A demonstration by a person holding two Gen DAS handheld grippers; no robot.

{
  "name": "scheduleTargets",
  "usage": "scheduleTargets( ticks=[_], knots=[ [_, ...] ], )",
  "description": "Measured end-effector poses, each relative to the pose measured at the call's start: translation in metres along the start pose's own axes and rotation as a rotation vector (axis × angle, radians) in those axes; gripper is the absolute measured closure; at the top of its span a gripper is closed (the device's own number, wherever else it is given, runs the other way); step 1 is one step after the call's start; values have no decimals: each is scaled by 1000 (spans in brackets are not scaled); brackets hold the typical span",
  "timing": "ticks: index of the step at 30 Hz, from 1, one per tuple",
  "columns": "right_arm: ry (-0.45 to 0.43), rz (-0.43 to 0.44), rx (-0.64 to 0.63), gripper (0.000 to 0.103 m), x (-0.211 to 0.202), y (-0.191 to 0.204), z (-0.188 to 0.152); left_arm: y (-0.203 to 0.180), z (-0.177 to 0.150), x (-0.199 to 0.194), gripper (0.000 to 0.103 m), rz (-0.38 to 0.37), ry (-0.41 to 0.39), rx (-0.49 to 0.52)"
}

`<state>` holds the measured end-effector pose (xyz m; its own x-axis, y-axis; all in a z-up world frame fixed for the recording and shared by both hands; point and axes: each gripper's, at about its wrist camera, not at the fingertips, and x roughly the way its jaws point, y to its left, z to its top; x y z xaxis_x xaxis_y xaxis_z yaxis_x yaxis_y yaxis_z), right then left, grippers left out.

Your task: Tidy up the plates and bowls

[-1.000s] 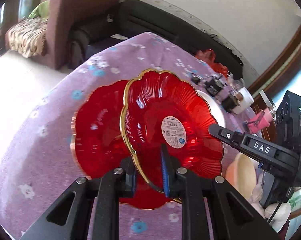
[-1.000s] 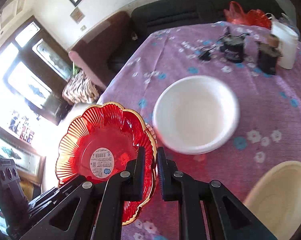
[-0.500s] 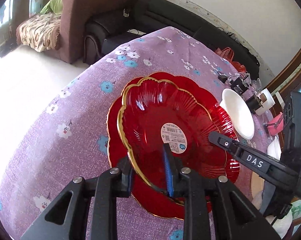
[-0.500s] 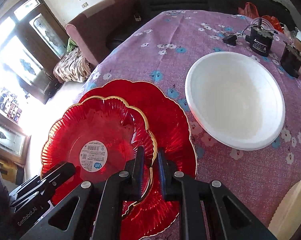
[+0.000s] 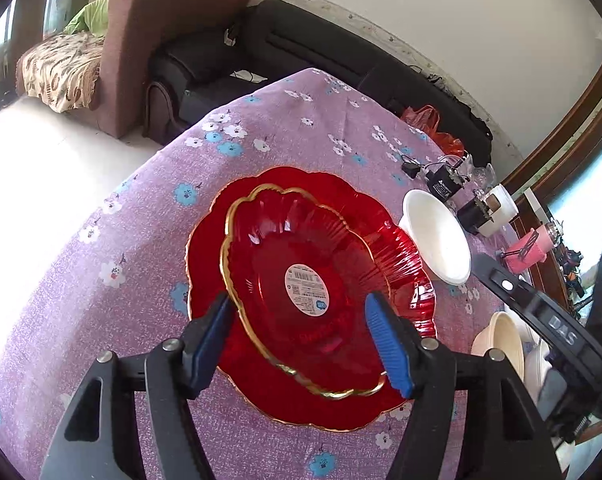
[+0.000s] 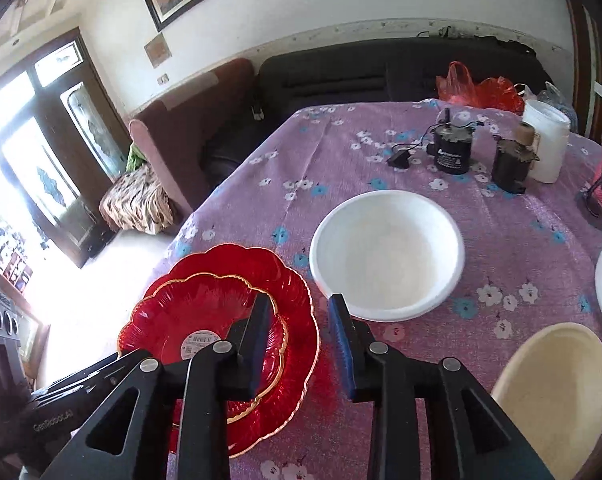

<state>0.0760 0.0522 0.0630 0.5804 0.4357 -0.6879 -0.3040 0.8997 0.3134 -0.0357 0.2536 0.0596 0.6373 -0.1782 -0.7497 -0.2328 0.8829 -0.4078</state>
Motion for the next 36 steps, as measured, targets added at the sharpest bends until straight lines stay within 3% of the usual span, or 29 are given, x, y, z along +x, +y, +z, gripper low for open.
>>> scheduleTargets(
  ticks=[4, 7, 10, 13, 16, 19, 23, 25, 27, 31, 36],
  knots=[
    [-40, 3, 31, 67, -28, -12, -12, -7, 1, 14, 36, 53, 30, 14],
    [-58, -18, 26, 67, -49, -18, -15, -17, -1, 22, 36, 143, 75, 61],
    [-109, -45, 16, 63, -82, -27, -23, -35, -6, 22, 36, 311, 110, 184],
    [-138, -59, 21, 57, -107, -38, -40, -55, -11, 4, 35, 481, 29, 331],
    [-151, -97, 5, 57, -117, -44, -53, -59, -13, -21, 33, 515, -51, 359],
    [-158, -88, -32, 57, -122, -29, -41, -50, -15, -45, 29, 441, -90, 297],
    [-239, 145, -76, 53, -160, 31, 11, -39, -17, -74, 29, 361, -141, 194],
    [-289, 246, -129, 25, -183, 64, 24, -37, -24, -86, 28, 329, -178, 155],
    [-354, 275, -169, 21, -201, 84, 16, -42, -30, -95, 28, 293, -211, 137],
    [-374, 201, -186, 21, -206, 70, -33, -70, -43, -99, 27, 240, -258, 183],
    [-311, -38, -9, 21, -195, -34, -84, -111, -59, -83, 24, 89, -244, 195]
  ],
)
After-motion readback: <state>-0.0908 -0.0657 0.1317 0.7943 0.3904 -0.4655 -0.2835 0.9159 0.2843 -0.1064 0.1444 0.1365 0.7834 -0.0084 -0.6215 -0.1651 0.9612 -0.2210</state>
